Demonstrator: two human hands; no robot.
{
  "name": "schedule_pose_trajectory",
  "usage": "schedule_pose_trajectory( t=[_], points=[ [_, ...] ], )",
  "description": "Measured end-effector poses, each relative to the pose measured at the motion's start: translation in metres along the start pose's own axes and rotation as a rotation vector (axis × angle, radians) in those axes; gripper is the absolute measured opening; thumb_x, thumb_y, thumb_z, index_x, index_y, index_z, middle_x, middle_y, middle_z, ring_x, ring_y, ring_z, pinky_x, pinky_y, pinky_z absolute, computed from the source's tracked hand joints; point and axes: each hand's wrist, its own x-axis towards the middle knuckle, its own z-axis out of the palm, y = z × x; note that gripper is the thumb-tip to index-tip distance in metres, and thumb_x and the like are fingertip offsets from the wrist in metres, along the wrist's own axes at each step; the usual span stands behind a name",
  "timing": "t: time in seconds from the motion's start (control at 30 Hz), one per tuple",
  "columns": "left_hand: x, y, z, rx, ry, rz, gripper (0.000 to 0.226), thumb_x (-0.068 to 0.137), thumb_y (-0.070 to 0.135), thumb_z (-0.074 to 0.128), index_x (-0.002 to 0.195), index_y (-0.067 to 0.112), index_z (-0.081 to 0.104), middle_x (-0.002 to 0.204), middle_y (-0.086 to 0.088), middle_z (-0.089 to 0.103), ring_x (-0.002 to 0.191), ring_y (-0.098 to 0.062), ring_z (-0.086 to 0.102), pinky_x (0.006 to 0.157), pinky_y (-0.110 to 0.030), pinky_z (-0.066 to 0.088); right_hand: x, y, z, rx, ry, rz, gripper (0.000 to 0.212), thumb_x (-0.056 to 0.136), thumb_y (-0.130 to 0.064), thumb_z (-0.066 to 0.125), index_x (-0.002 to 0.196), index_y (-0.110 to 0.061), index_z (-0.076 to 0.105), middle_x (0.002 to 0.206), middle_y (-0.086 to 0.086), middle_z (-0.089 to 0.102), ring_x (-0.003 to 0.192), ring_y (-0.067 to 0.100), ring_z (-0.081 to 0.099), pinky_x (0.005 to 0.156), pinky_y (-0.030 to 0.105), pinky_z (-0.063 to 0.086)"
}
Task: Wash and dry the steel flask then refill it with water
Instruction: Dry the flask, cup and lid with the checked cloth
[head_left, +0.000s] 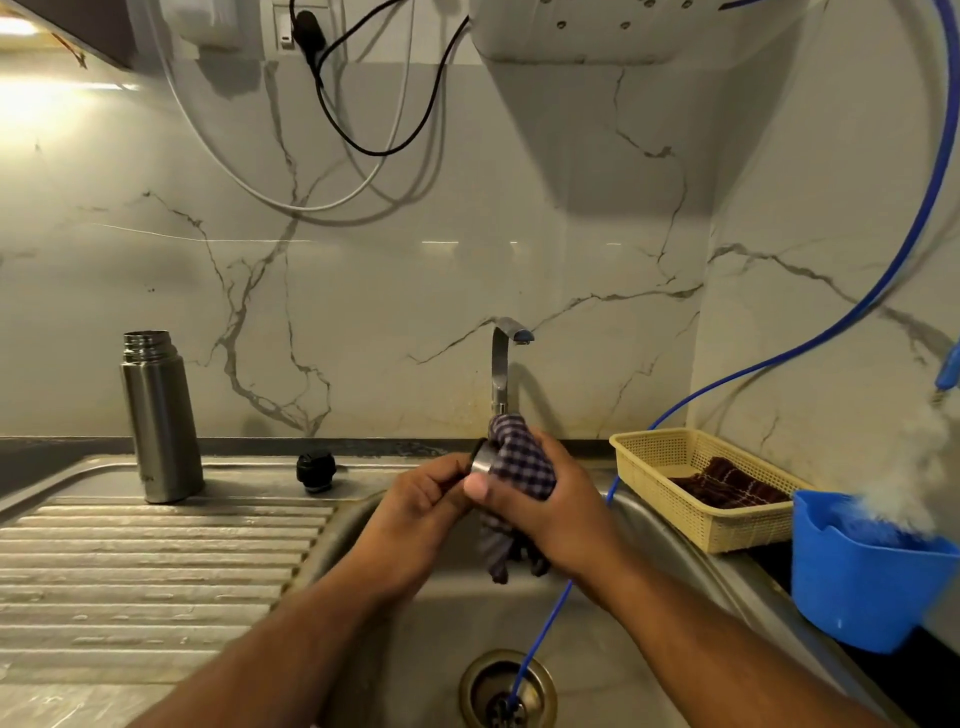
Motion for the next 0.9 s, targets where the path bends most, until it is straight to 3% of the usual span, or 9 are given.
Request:
schedule_pose_trajectory(
  t=[0.07,0.13,0.27,0.33,0.43,0.5,0.7,0.8,0.9],
  points=[
    [0.0,0.004,0.0,0.267,0.027,0.1,0.021,0.102,0.016,0.054,0.109,0.011,0.073,0.1,0.006,0.074,0.09,0.001,0.067,0.077,-0.008,0.047,0.003,0.0,0.002,0.3,-0.032,0.205,0.085,0.061,-0.071,0.083,0.129,-0.023,0.064,0.108,-0.001,0.076,0.096,0.017,0.074,0.089,0.037,0.06],
    [0.0,0.005,0.0,0.322,0.024,0.157,0.02,0.101,0.014,0.055,0.108,0.013,0.074,0.098,0.007,0.074,0.089,-0.001,0.067,0.076,-0.007,0.046,0.006,-0.002,0.002,0.552,-0.088,0.363,0.079,0.066,-0.069,0.082,0.119,-0.011,0.07,0.097,0.011,0.076,0.079,0.024,0.073,0.078,0.039,0.057],
    [0.003,0.0,-0.004,0.418,0.078,0.207,0.021,0.1,0.015,0.058,0.111,0.022,0.074,0.097,0.017,0.074,0.093,0.001,0.068,0.079,-0.008,0.047,0.005,-0.005,0.004,0.687,-0.133,0.4,0.075,0.078,-0.067,0.07,0.122,-0.007,0.069,0.091,0.016,0.072,0.063,0.017,0.063,0.04,0.02,0.042],
    [0.003,-0.004,-0.004,0.326,0.101,0.188,0.022,0.1,0.012,0.058,0.116,0.018,0.073,0.105,0.011,0.076,0.099,-0.003,0.07,0.084,-0.012,0.05,0.001,-0.007,0.01,0.713,-0.072,0.386,0.07,0.079,-0.062,0.069,0.119,-0.005,0.068,0.084,0.014,0.072,0.058,0.015,0.06,0.033,0.017,0.036],
    [0.004,-0.003,0.0,-0.229,0.11,0.043,0.029,0.1,0.013,0.053,0.126,0.003,0.065,0.118,-0.014,0.073,0.115,-0.026,0.068,0.099,-0.032,0.054,-0.003,-0.003,0.018,0.637,0.028,0.267,0.065,0.072,-0.055,0.076,0.118,-0.01,0.068,0.084,0.011,0.075,0.056,0.015,0.065,0.037,0.022,0.04],
    [0.006,-0.002,0.0,-0.516,0.101,-0.003,0.034,0.098,0.015,0.051,0.127,0.0,0.062,0.123,-0.018,0.07,0.118,-0.025,0.066,0.103,-0.032,0.053,-0.005,0.0,0.017,0.534,0.085,0.18,0.061,0.07,-0.055,0.078,0.119,-0.02,0.067,0.093,0.011,0.078,0.062,0.018,0.069,0.042,0.025,0.045],
    [0.01,-0.006,-0.007,-0.551,0.068,-0.129,0.037,0.1,0.02,0.046,0.127,0.0,0.062,0.123,-0.017,0.07,0.112,-0.021,0.066,0.098,-0.028,0.051,0.0,0.004,0.007,0.482,0.127,0.202,0.042,0.08,-0.051,0.073,0.113,-0.025,0.068,0.094,0.012,0.078,0.066,0.025,0.07,0.046,0.03,0.049],
    [0.01,-0.007,-0.015,-0.582,0.095,-0.235,0.033,0.104,0.018,0.042,0.12,0.002,0.066,0.116,-0.017,0.072,0.105,-0.023,0.065,0.102,-0.036,0.046,0.004,0.007,0.008,0.418,0.154,0.185,0.046,0.078,-0.054,0.074,0.116,-0.028,0.068,0.096,0.009,0.078,0.069,0.03,0.07,0.048,0.033,0.05],
    [0.011,-0.012,-0.029,-0.439,0.041,-0.303,0.034,0.104,0.024,0.046,0.124,0.004,0.066,0.122,-0.017,0.071,0.113,-0.025,0.063,0.109,-0.039,0.044,0.007,0.015,0.007,0.326,0.227,0.212,0.053,0.076,-0.059,0.076,0.12,-0.03,0.068,0.098,0.004,0.078,0.076,0.031,0.074,0.05,0.032,0.052]
  ],
)
